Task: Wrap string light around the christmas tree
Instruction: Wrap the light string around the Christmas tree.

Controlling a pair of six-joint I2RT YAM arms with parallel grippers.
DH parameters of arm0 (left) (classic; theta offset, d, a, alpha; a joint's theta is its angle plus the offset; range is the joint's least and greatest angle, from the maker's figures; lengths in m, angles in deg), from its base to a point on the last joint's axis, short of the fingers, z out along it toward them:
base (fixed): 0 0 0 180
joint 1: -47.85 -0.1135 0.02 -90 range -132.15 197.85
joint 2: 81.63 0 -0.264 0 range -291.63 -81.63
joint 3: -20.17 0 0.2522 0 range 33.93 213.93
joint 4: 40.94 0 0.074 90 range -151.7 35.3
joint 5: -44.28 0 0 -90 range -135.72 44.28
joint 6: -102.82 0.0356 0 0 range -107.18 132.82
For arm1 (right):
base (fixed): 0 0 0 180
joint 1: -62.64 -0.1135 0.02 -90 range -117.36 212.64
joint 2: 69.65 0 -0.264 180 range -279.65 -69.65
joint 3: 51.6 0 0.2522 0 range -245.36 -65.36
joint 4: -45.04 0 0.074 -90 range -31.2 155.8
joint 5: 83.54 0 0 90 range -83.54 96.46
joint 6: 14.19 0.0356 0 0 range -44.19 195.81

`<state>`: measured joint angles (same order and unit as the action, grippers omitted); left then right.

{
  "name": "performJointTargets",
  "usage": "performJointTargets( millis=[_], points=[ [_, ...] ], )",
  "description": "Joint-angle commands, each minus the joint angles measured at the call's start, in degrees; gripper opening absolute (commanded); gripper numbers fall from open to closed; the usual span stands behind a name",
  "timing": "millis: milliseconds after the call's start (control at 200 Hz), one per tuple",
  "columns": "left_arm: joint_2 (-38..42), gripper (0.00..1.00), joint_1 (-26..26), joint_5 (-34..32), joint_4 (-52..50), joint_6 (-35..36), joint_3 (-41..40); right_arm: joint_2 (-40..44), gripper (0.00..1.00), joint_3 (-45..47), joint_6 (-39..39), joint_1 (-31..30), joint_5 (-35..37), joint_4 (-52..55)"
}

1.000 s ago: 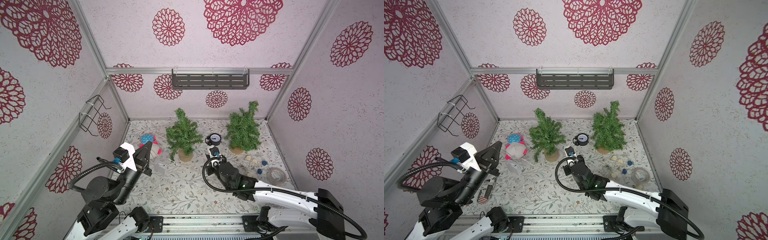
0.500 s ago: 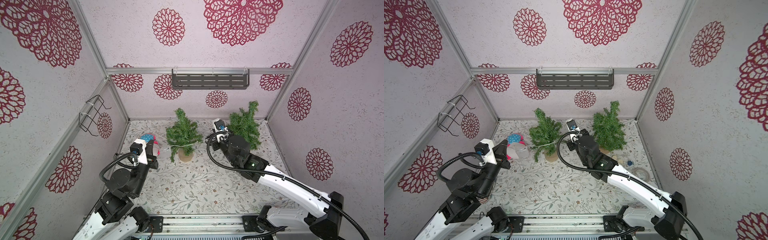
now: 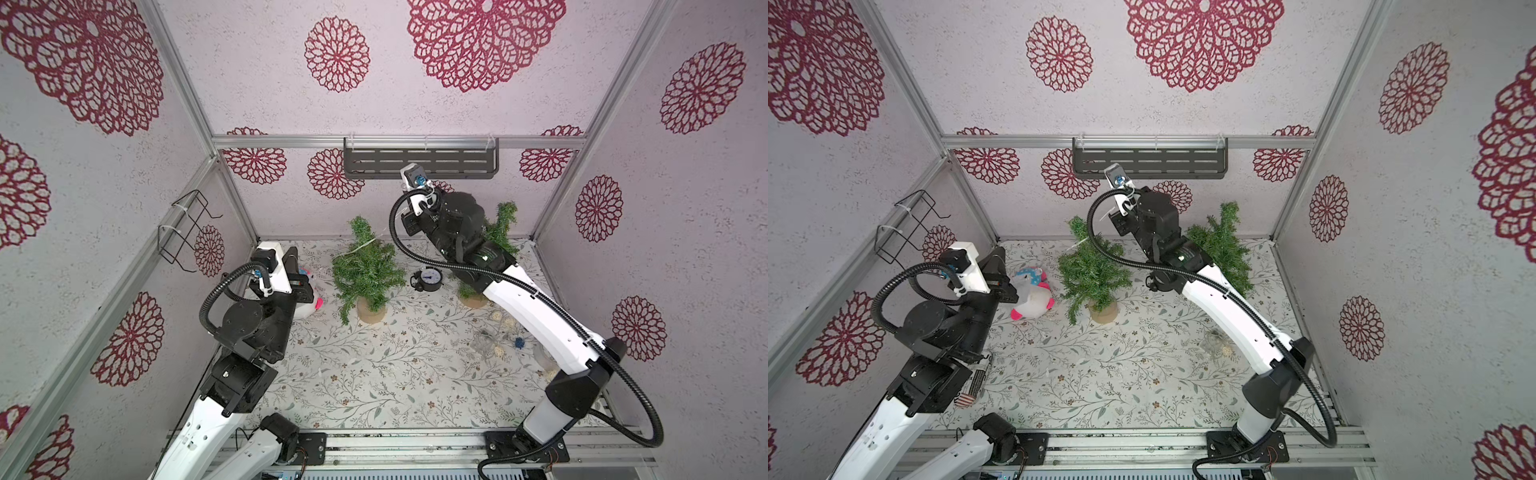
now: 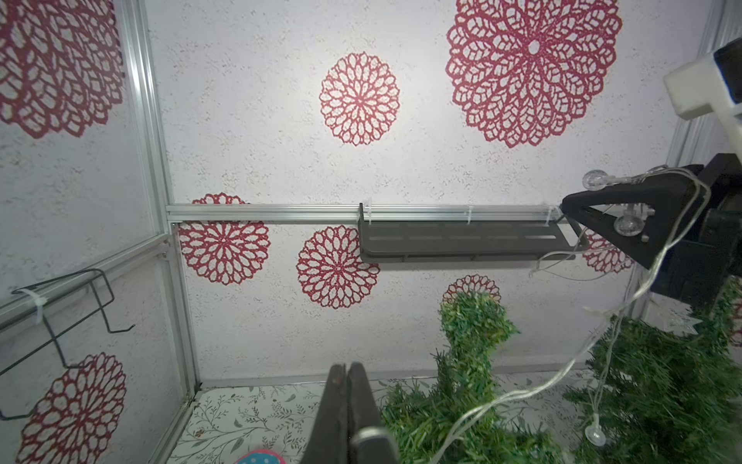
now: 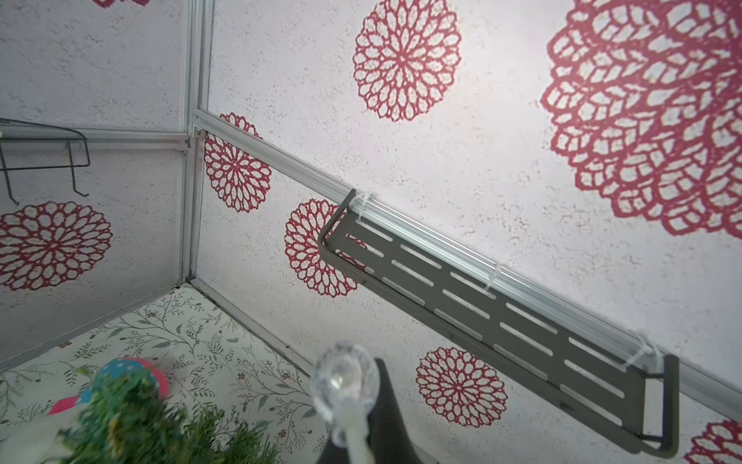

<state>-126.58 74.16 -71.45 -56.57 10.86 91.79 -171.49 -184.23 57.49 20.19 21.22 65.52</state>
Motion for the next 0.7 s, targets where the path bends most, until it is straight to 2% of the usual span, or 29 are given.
performJointTargets(
  millis=[0, 75, 130, 410, 595, 696],
  points=[
    [-2.15, 0.0, -4.49, 1.7, 3.11, -3.51, 1.63, -6.82, 0.0, -12.74, -1.97, 1.35, -3.25, 3.68],
    [-4.01, 0.0, -8.18, 4.2, 4.06, -6.11, 3.17, -12.9, 0.0, -23.38, -1.06, 2.1, -4.16, 4.55],
    [-5.5, 0.0, -10.29, 5.74, 4.32, -7.37, 4.44, -16.24, 0.0, -27.56, -1.01, 2.44, -4.6, 3.48],
    [-13.65, 0.0, -18.54, 10.27, 3.87, -10.71, 5.67, -25.24, 0.0, -27.46, 4.62, 7.48, -7.61, -5.22],
    [-18.3, 0.0, -24.94, 16.0, 7.9, -16.74, 2.43, -28.45, 0.0, -27.56, 10.08, 9.75, -10.4, -6.62],
    [-21.54, 0.0, -25.87, 18.25, 9.85, -18.24, 2.43, -29.62, 0.0, -27.47, 10.18, 9.76, -10.95, -5.08]
  ],
)
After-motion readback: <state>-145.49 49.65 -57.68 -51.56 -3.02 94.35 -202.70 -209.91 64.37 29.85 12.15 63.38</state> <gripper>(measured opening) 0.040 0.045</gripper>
